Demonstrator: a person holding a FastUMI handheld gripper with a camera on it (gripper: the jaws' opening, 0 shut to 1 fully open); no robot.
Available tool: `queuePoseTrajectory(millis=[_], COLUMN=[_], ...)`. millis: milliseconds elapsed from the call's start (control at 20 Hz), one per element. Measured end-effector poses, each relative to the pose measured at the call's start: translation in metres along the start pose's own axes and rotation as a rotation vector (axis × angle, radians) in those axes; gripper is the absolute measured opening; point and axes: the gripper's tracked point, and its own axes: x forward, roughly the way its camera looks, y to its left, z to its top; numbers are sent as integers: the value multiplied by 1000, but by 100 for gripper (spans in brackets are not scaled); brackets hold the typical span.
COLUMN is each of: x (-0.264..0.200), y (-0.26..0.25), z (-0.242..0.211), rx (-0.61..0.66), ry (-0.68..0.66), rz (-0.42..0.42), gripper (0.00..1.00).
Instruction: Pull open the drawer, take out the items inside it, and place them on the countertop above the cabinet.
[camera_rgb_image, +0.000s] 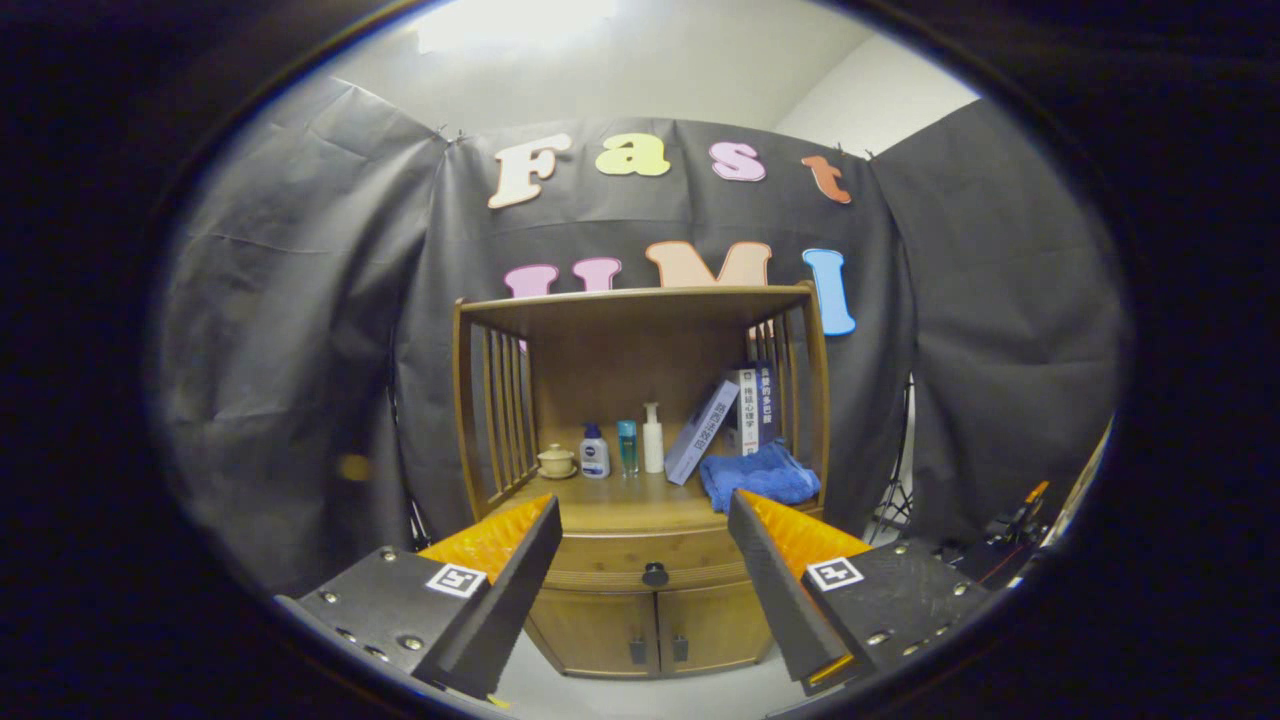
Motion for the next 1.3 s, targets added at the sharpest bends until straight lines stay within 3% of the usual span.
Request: queuePoseTrajectory(millis=[250, 600, 950, 1250, 1300], x=[28, 91, 167, 218, 223], y=[-7, -10, -15, -6, -9], z=[-20, -85, -167, -243, -258], rx=[-18, -4, -1, -90, -103], ry=[-9, 14, 14, 111, 138], rz=[-12, -1, -20, -16, -21], gripper=[100, 100, 100, 100, 91])
